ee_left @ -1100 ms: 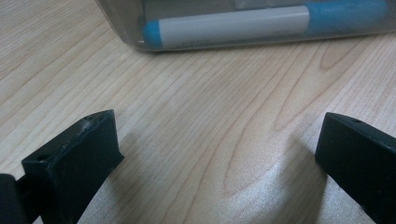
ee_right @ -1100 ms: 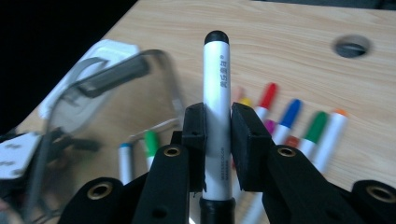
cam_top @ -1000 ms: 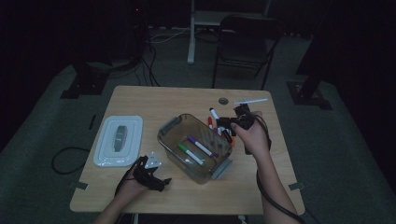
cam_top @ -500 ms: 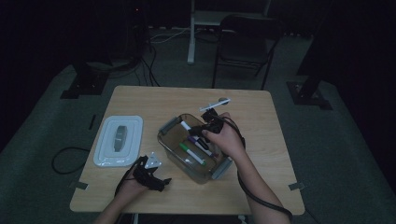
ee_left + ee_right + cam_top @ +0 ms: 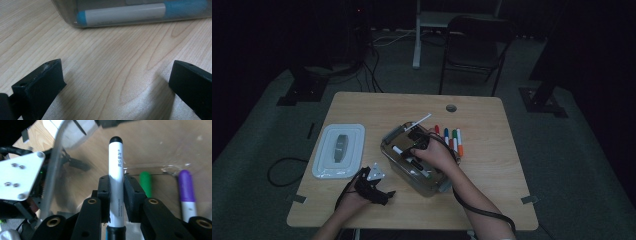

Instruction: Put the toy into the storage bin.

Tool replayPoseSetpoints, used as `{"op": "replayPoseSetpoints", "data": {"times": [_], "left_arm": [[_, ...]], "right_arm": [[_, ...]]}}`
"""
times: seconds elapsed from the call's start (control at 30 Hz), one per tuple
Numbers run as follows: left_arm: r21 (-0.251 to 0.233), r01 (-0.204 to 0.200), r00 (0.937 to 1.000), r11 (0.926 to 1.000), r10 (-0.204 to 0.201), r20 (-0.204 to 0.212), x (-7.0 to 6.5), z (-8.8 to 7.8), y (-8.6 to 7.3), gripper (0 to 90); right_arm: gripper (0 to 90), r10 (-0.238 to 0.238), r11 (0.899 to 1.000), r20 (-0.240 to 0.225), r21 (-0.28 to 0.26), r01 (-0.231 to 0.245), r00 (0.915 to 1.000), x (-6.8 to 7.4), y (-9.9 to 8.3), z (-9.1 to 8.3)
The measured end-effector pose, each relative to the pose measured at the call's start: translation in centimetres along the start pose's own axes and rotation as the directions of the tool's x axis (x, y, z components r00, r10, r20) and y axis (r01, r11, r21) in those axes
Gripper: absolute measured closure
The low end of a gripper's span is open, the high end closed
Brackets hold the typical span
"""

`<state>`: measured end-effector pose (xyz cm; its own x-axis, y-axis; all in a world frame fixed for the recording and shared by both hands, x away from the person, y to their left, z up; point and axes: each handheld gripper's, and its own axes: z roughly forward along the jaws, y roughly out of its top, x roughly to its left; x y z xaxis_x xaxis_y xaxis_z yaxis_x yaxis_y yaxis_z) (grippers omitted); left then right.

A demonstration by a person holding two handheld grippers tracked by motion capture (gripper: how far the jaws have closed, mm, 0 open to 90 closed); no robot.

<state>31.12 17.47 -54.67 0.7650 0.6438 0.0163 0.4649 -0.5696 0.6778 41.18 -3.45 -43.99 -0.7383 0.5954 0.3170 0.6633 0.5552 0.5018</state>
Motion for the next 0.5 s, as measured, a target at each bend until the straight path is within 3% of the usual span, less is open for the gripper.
{"op": "replayPoseSetpoints", "data": {"times": [0.13, 0.3, 0.5], "left_arm": [[-0.002, 0.001, 1.0000, 1.0000, -0.001, 0.000, 0.0, 0.0, 0.0, 0.4], [-0.001, -0.001, 1.0000, 1.0000, 0.001, -0.001, 0.0, 0.0, 0.0, 0.4], [-0.001, 0.000, 1.0000, 1.0000, 0.000, -0.001, 0.0, 0.0, 0.0, 0.4]], "right_arm": [[76.6, 0.000, 0.997, -0.021, 0.071, 0.001, 0.9998, 0.1, -0.1, 1.9], [76.5, -0.007, 0.986, -0.015, 0.164, 0.009, 0.9999, 0.3, -0.4, 3.9], [76.4, -0.007, 0.976, -0.010, 0.220, 0.009, 0.9999, 0.4, -0.6, 4.6]]}}
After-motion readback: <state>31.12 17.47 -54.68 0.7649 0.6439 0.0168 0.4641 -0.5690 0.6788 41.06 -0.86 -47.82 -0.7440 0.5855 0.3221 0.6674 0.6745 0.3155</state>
